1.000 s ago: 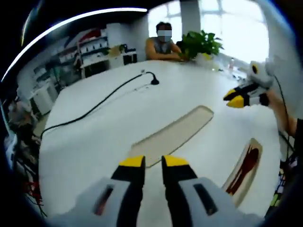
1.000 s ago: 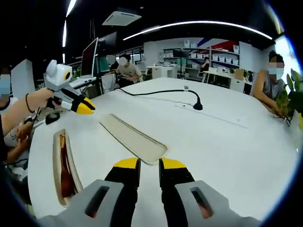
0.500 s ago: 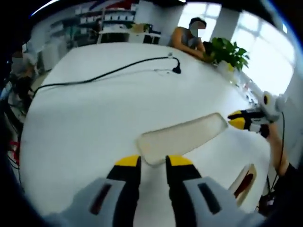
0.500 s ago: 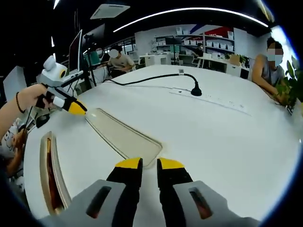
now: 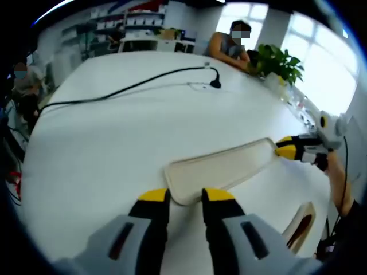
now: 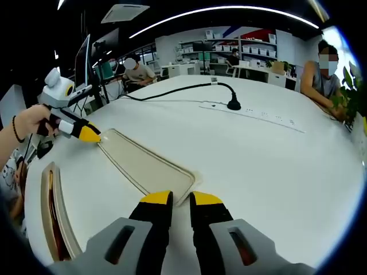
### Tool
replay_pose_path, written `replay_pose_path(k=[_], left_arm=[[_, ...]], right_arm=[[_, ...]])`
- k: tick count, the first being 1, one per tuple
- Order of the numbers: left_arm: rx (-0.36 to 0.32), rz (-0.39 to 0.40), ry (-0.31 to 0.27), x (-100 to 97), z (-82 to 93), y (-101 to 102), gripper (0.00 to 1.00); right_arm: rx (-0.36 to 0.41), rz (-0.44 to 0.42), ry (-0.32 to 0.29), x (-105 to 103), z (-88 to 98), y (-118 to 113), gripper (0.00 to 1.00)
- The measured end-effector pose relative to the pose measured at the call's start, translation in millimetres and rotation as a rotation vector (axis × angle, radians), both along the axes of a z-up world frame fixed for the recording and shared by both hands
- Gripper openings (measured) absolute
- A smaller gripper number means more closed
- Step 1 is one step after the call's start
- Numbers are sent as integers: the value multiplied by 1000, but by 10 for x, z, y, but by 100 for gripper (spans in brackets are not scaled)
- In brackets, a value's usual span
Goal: Arrange the utensils inside the cutlery case until each visible utensil rests in its matching compartment.
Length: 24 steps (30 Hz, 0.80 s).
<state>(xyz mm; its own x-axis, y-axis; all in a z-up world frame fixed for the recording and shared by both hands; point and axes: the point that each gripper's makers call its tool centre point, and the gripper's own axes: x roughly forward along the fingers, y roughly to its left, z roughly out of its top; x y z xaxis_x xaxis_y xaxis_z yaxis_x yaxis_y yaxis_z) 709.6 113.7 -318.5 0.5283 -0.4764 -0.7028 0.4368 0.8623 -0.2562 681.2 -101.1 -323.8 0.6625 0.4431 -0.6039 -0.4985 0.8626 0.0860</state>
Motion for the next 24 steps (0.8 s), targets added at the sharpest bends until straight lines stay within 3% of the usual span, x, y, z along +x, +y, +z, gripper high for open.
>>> replay_pose_path(k=[7,10,14,22,24], left_arm=[[-205,72,82,-18,46,32,23],[-246,75,86,-18,65,53,24],[-367,80,103,-29,207,-4,23],[-431,84,119,-62,355,-19,23],[-487,82,138,-94,404,-56,22]], right_arm=[[-35,-30,-14,-47,-2,-38,9],[-38,-36,-15,-59,-7,-27,8],[-45,-55,-16,-74,-12,-37,6],[-36,-53,-19,-63,2,-48,6],[-39,-49,-24,-61,6,-66,6]])
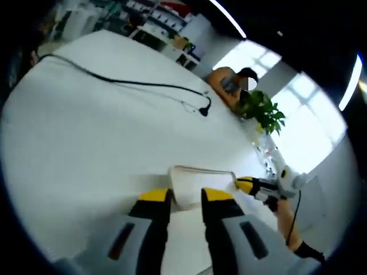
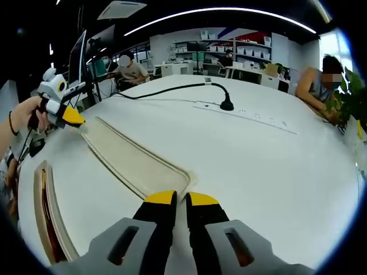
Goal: Arrange the utensils inside the cutlery case until each visible utensil rests in its matching compartment.
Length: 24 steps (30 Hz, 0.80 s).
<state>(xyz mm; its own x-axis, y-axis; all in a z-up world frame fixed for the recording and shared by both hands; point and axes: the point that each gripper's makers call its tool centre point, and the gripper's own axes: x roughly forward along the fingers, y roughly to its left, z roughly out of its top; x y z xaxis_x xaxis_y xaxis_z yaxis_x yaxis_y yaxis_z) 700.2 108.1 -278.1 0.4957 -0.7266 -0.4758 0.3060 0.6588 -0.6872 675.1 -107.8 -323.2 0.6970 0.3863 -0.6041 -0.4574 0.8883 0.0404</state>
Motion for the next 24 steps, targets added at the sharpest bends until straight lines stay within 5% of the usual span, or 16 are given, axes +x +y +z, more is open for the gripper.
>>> replay_pose_path(k=[3,7,13,19,24], left_arm=[[-123,-17,35,-78,90,-122,16],[-110,-47,52,-130,34,-250,15],[-187,-47,66,-160,154,-340,9],[-236,-97,-10,-222,274,-385,4],[-196,-192,-180,-348,355,-407,4]], right_arm=[[7,2,-7,13,8,-26,5],[26,12,-17,10,15,-42,5],[30,28,-18,-22,29,-80,5],[45,48,-44,0,75,-115,6],[45,74,-82,-17,116,-185,16]])
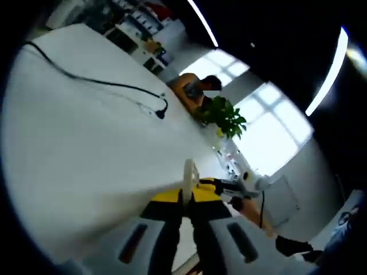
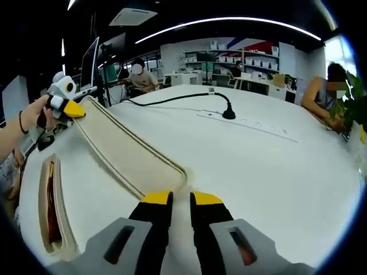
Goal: Arrange the utensils inside the cutlery case until each visible utensil rests in its matching compartment.
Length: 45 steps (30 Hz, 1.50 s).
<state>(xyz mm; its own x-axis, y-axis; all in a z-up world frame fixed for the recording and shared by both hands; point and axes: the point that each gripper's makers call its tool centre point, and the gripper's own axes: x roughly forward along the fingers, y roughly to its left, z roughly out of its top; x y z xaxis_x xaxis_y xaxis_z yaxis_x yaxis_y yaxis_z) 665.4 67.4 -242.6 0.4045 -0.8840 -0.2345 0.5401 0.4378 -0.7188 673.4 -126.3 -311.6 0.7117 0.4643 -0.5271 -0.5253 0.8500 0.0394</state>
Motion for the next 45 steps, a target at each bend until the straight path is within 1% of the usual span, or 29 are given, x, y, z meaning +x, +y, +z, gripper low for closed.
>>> replay_pose_path(k=[1,2,3,4,6,7,8,9,11,12,13,15,16,17,18,19,21,23,25,27,30,32,34,36,37,38,39,40,45], left_arm=[[5,-19,-34,-28,22,-3,4],[8,-32,-57,-46,37,-4,4],[14,-48,-88,-77,59,-10,4],[31,-84,-166,-140,90,-36,4],[47,-111,-239,-199,124,-55,4],[59,-131,-271,-242,126,-66,4],[80,-162,-310,-291,121,-77,4],[106,-195,-362,-335,118,-86,4],[163,-250,-480,-395,122,-106,4],[190,-263,-520,-412,120,-117,4],[213,-286,-539,-429,109,-126,4],[257,-327,-626,-454,123,-147,4],[279,-350,-647,-475,113,-149,4],[301,-366,-672,-486,113,-159,4],[315,-397,-699,-518,112,-176,4],[340,-424,-715,-546,95,-188,4],[372,-439,-723,-546,80,-214,4],[396,-464,-752,-558,68,-231,4],[419,-492,-799,-571,69,-234,4],[448,-507,-812,-576,53,-220,4],[475,-506,-818,-546,43,-178,4],[501,-508,-830,-551,22,-149,4],[549,-511,-851,-534,-5,-102,4],[583,-515,-848,-542,-36,-82,5],[604,-512,-813,-548,-78,-50,5],[598,-517,-780,-575,-103,-47,5],[602,-518,-800,-563,-100,-52,5],[615,-521,-803,-559,-111,-40,5],[635,-501,-824,-510,-67,-6,7]], right_arm=[[7,28,7,-33,30,-18,17],[66,16,-27,0,144,-30,17],[72,30,-61,9,219,-62,17],[32,58,-83,-44,247,-90,17],[-41,107,-136,-122,308,-123,17],[-84,182,-189,-175,376,-83,17],[-105,210,-218,-191,414,-75,17],[-135,238,-256,-206,464,-70,17],[-206,339,-320,-286,490,-5,16],[-239,386,-302,-354,443,16,15],[-268,416,-275,-401,395,22,12],[-296,449,-307,-405,407,53,15],[-300,475,-325,-420,418,77,16],[-301,484,-324,-424,413,80,17],[-333,515,-326,-432,394,79,18],[-371,524,-325,-409,367,61,19],[-404,535,-290,-411,304,41,15],[-411,547,-301,-397,295,57,15],[-402,561,-295,-426,281,66,15],[-402,568,-282,-451,246,56,13],[-397,573,-277,-489,201,31,6],[-365,571,-291,-512,216,52,5],[-348,569,-300,-549,222,71,4],[-366,571,-342,-592,229,114,3],[-390,576,-367,-600,239,125,3],[-396,575,-369,-629,236,136,3],[-397,577,-371,-658,239,143,2],[-398,576,-378,-672,247,149,2],[-405,539,-453,-704,333,174,2]])
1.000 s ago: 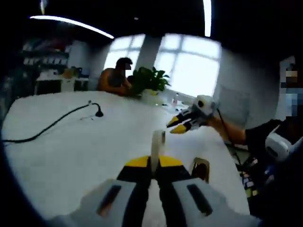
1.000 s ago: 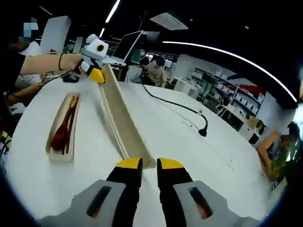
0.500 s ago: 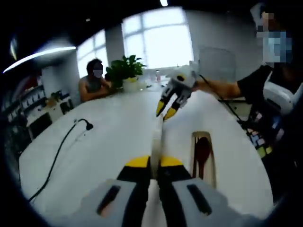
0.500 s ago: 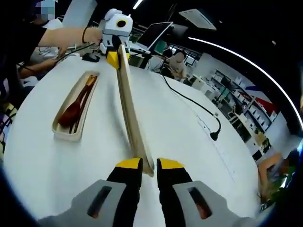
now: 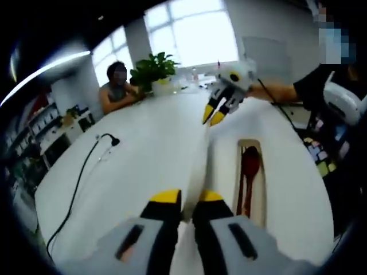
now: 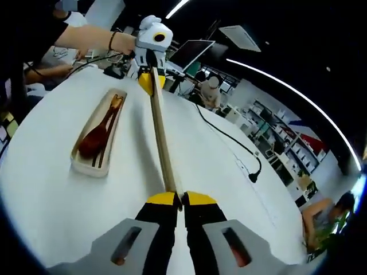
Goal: Arrange the utensils inside the cutlery case until each visible utensil rests in its matching compartment.
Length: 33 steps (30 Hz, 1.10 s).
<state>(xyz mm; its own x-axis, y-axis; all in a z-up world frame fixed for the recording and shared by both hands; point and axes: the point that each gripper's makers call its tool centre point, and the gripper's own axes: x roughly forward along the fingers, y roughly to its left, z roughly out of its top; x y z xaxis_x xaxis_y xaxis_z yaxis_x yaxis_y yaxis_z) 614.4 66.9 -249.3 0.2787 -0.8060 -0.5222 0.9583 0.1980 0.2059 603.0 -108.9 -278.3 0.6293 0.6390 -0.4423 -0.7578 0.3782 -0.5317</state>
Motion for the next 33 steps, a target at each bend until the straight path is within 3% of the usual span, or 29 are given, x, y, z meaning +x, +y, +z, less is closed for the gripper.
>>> replay_pose_path(k=[1,5,9,11,13,18,23,28,33], left_arm=[[15,-2,-9,-6,-4,13,7],[105,2,46,-94,-92,114,10],[95,43,128,-124,-68,187,17],[88,41,140,-135,-55,211,25],[98,31,186,-213,-83,205,31],[130,-20,227,-375,-91,162,40],[173,-18,236,-416,-66,227,56],[202,-28,243,-485,15,317,60],[263,-48,252,-596,-11,441,63]], right_arm=[[2,0,-15,-11,18,16,2],[-43,-9,-107,-68,111,71,2],[-43,-29,-188,-139,231,117,2],[-37,-19,-224,-210,282,173,2],[-20,-16,-271,-284,383,233,2],[-71,1,-426,-466,595,349,2],[-82,-6,-478,-587,651,370,2],[-103,-39,-536,-670,628,332,2],[-136,-72,-589,-761,561,310,2]])
